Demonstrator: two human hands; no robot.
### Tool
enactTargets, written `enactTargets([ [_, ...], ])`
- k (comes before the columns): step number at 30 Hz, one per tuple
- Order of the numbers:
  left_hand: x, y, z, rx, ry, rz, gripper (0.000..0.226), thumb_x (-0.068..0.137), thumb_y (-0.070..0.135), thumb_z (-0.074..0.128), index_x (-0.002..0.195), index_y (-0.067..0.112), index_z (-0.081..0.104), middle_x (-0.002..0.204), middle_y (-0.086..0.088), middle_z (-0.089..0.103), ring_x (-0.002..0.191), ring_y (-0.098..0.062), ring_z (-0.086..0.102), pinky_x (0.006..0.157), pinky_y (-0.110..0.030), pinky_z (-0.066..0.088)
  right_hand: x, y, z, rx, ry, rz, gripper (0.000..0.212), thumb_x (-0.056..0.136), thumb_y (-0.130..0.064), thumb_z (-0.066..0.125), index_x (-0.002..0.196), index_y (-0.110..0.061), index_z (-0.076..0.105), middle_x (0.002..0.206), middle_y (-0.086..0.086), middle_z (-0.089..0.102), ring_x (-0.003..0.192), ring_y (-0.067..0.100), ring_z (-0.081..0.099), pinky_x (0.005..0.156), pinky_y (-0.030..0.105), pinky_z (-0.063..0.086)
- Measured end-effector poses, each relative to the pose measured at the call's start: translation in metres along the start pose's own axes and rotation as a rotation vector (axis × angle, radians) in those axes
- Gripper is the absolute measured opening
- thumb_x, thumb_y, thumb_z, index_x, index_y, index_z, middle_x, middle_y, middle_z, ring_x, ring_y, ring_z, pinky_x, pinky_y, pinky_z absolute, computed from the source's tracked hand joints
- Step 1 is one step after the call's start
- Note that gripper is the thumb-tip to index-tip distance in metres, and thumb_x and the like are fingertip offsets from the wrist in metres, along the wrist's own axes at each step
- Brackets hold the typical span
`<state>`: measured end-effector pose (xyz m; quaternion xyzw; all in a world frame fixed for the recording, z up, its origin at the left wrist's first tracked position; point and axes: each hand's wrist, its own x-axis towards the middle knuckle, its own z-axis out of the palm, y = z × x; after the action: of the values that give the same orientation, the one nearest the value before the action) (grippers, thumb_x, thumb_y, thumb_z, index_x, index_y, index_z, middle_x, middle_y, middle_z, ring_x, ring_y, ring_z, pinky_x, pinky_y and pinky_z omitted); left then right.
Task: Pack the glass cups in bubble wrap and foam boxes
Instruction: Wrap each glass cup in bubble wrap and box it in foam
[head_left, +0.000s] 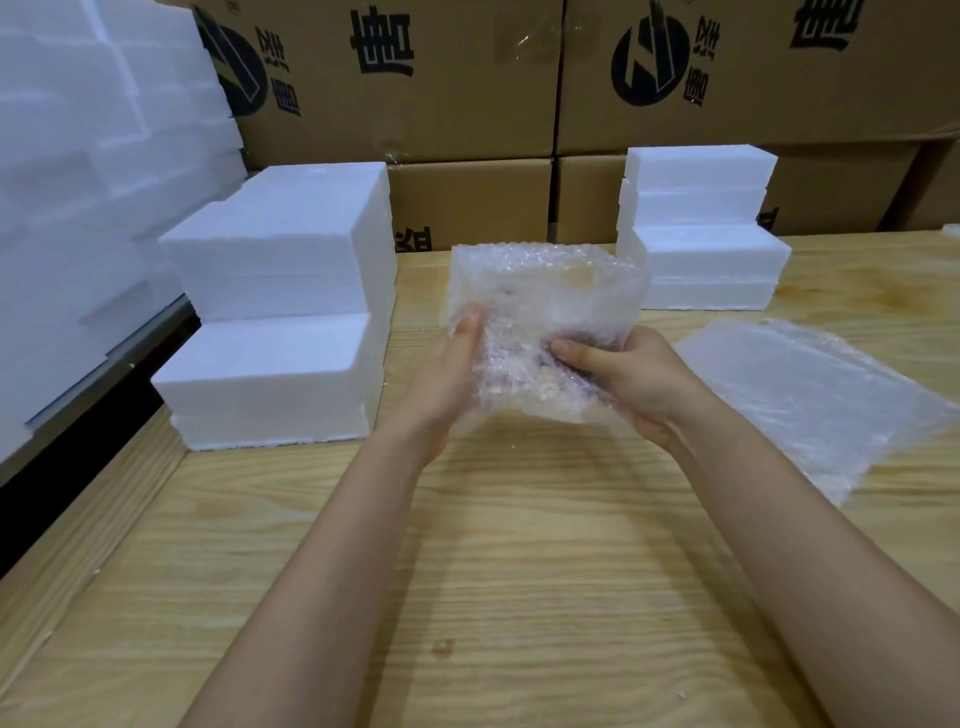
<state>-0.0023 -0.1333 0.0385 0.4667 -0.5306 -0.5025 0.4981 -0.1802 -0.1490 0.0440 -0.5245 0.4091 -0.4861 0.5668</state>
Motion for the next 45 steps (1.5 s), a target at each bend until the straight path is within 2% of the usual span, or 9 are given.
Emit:
enactTargets([
  [7,0.002,0.001,0.004,-0.062,0.17,0.143,0.027,0.099,0.024,0.05,0.085,0.026,0.073,0.085,0.007,0.074,0.082,-0.009,0.07,0.069,-0.027,0.057,-0.005,-0.01,-0.002,-0.232,-0.041,-0.147,0.004,0.081,-0.012,0.072,0.077,-0.013,0.073,0.074,0.0,0.074,0.07,0.01,0.07,0.062,0.021,0.053],
  [12,0.003,-0.002,0.003,-0.022,0.235,0.228,0.024,0.096,0.032,0.057,0.08,0.03,0.074,0.082,0.012,0.074,0.083,-0.005,0.069,0.064,-0.019,0.055,-0.005,-0.015,-0.005,-0.168,-0.025,-0.089,0.027,0.065,-0.035,0.072,0.083,-0.016,0.074,0.091,-0.001,0.076,0.094,0.012,0.07,0.098,0.033,0.047],
  [16,0.005,-0.007,0.0,-0.119,0.213,0.184,0.017,0.094,0.024,0.061,0.082,0.021,0.073,0.084,0.007,0.073,0.085,-0.01,0.068,0.079,-0.033,0.059,-0.005,-0.015,-0.008,-0.078,-0.027,-0.042,0.029,0.075,-0.04,0.064,0.088,-0.015,0.073,0.1,0.0,0.074,0.105,0.012,0.065,0.107,0.037,0.039],
  [21,0.005,-0.008,-0.003,-0.228,0.15,0.149,0.039,0.088,0.0,0.062,0.057,0.021,0.073,0.075,0.005,0.072,0.077,-0.009,0.07,0.066,-0.025,0.058,-0.001,-0.011,-0.012,-0.002,0.071,0.039,0.026,0.094,-0.03,0.057,0.08,-0.018,0.074,0.11,0.009,0.071,0.116,0.027,0.059,0.11,0.048,0.036],
  [27,0.005,-0.007,-0.002,-0.375,0.155,0.082,0.018,0.089,0.005,0.062,0.079,0.019,0.065,0.085,0.002,0.069,0.083,-0.016,0.066,0.072,-0.036,0.058,-0.002,-0.01,-0.01,-0.039,0.146,0.072,0.024,0.094,-0.034,0.057,0.088,-0.016,0.07,0.111,0.011,0.069,0.113,0.03,0.06,0.106,0.05,0.04],
  [33,0.004,-0.008,0.011,-0.294,0.205,0.142,0.018,0.092,-0.001,0.058,0.097,0.015,0.065,0.088,0.004,0.072,0.083,-0.014,0.071,0.071,-0.037,0.061,-0.003,-0.01,-0.005,-0.145,0.133,0.121,0.053,0.086,-0.062,0.052,0.113,-0.018,0.067,0.122,0.005,0.065,0.117,0.028,0.056,0.102,0.05,0.042],
  [36,0.003,-0.009,0.021,-0.208,0.195,0.208,0.016,0.09,0.006,0.064,0.104,0.012,0.065,0.096,-0.002,0.072,0.089,-0.018,0.07,0.076,-0.037,0.06,0.001,-0.002,-0.003,-0.255,0.058,0.076,0.035,0.096,-0.037,0.053,0.07,-0.029,0.074,0.075,-0.008,0.071,0.079,0.019,0.065,0.07,0.028,0.053],
  [40,0.001,-0.008,0.026,-0.189,0.184,0.308,0.016,0.088,0.003,0.066,0.094,0.017,0.064,0.084,0.007,0.072,0.082,-0.013,0.067,0.075,-0.03,0.058,-0.002,0.005,-0.005,-0.27,-0.095,0.193,0.027,0.1,-0.01,0.036,0.082,-0.01,0.058,0.062,0.001,0.067,0.051,0.007,0.064,0.049,0.016,0.049],
  [45,-0.004,-0.002,0.016,-0.302,-0.05,0.297,0.02,0.078,0.01,0.063,0.097,0.017,0.068,0.097,0.0,0.071,0.094,-0.017,0.065,0.078,-0.03,0.056,-0.004,0.006,-0.006,-0.276,-0.246,0.13,0.015,0.094,-0.009,0.053,0.099,-0.014,0.066,0.093,-0.002,0.072,0.086,0.01,0.068,0.073,0.021,0.053],
])
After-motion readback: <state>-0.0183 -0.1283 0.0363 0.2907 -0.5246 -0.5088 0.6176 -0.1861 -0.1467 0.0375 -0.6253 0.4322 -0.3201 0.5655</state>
